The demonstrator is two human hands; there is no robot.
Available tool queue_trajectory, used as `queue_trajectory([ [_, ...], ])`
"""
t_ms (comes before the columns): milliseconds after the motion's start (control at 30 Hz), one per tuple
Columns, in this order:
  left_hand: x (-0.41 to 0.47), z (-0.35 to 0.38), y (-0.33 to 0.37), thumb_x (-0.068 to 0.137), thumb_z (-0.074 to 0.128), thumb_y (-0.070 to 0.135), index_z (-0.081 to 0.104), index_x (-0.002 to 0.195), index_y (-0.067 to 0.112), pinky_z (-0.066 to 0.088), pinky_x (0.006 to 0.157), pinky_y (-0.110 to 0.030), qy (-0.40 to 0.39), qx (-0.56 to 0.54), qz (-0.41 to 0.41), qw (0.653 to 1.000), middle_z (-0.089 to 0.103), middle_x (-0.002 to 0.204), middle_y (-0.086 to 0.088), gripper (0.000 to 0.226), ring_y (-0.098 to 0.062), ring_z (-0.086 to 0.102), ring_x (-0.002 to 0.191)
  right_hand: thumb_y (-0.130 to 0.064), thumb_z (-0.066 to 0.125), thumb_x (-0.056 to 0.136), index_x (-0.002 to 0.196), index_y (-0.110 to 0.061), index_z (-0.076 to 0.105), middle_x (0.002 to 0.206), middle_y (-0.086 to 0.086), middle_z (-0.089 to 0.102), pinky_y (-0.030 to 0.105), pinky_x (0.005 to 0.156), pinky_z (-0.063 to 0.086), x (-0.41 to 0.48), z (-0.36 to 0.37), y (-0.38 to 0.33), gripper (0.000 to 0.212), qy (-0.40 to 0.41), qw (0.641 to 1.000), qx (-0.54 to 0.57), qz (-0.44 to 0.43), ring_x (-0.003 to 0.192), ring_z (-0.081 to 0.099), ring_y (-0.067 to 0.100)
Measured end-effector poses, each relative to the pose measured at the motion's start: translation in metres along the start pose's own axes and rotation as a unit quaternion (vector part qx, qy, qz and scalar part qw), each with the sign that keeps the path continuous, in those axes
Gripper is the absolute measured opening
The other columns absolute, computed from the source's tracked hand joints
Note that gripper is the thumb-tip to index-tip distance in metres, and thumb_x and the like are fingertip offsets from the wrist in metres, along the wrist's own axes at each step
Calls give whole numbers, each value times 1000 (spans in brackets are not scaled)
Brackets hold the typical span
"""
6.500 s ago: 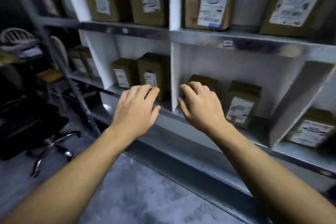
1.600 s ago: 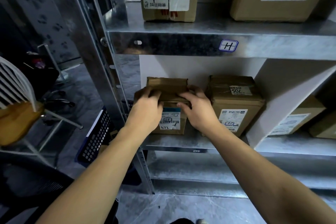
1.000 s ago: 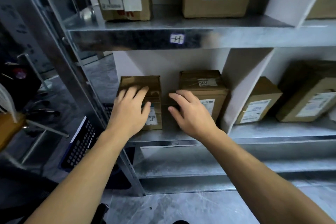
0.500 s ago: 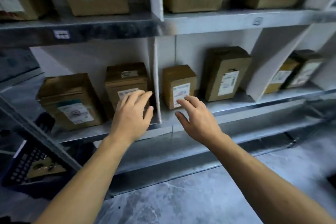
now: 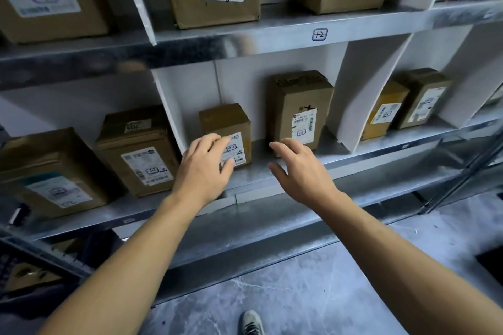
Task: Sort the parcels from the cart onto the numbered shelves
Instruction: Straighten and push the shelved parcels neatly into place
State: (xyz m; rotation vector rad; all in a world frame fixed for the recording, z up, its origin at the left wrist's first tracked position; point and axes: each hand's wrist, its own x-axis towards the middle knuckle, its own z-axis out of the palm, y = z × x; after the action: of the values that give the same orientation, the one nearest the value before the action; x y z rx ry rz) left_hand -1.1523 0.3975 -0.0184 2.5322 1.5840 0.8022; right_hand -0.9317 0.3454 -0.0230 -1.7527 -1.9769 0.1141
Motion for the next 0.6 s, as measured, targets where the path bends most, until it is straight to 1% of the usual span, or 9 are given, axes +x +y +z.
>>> queue_trajectory([
  [100, 24, 9, -9, 92, 57, 32, 50, 137, 16, 33, 109, -42, 19, 4, -17, 1000, 48, 134, -3, 48, -23, 38, 127, -33, 58, 99, 141, -16, 51, 139, 9, 51, 42, 96, 49, 32, 5, 6, 46, -9, 1000, 14, -12, 119, 54, 33],
  [167, 40, 17, -15, 93, 55, 34, 48, 138, 19, 34, 107, -43, 21, 8, -34, 999, 47, 136, -4, 48, -24, 38, 126, -32, 60, 98, 141, -16, 50, 141, 9, 50, 43, 98, 49, 55, 10, 9, 47, -12, 999, 26, -17, 122, 53, 32],
  [233, 55, 25, -20, 94, 53, 37, 47, 139, 24, 38, 104, -45, 13, 1, -74, 997, 45, 138, -4, 47, -29, 42, 124, -32, 61, 97, 141, -16, 51, 140, 10, 50, 42, 98, 48, 76, 17, 11, 47, -24, 999, 43, -19, 121, 54, 32],
  [333, 72, 37, -27, 95, 49, 42, 42, 142, 34, 40, 105, -51, -13, -37, -139, 989, 37, 148, 1, 48, -34, 40, 132, -33, 62, 97, 142, -20, 50, 141, 10, 50, 38, 99, 45, 107, 25, 17, 49, -59, 996, 70, -23, 122, 55, 30],
  [467, 88, 49, -42, 95, 51, 41, 36, 146, 36, 33, 112, -51, -32, -67, -149, 986, 22, 156, 6, 53, -33, 29, 141, -29, 65, 95, 142, -22, 52, 140, 11, 52, 31, 102, 39, 144, 37, 26, 49, -62, 993, 99, -18, 125, 53, 31],
  [533, 90, 54, -49, 95, 51, 39, 38, 146, 33, 32, 112, -49, -38, -57, -154, 986, 22, 156, 5, 53, -32, 28, 141, -30, 64, 96, 142, -22, 51, 142, 9, 52, 23, 101, 33, 152, 44, 29, 49, -66, 991, 117, -12, 129, 50, 28],
  [600, 90, 58, -51, 94, 53, 38, 42, 144, 29, 33, 112, -47, -42, -52, -154, 986, 24, 155, 3, 52, -30, 29, 140, -31, 62, 97, 145, -21, 49, 144, 7, 52, 19, 100, 28, 156, 54, 31, 50, -81, 988, 130, -17, 133, 46, 25],
])
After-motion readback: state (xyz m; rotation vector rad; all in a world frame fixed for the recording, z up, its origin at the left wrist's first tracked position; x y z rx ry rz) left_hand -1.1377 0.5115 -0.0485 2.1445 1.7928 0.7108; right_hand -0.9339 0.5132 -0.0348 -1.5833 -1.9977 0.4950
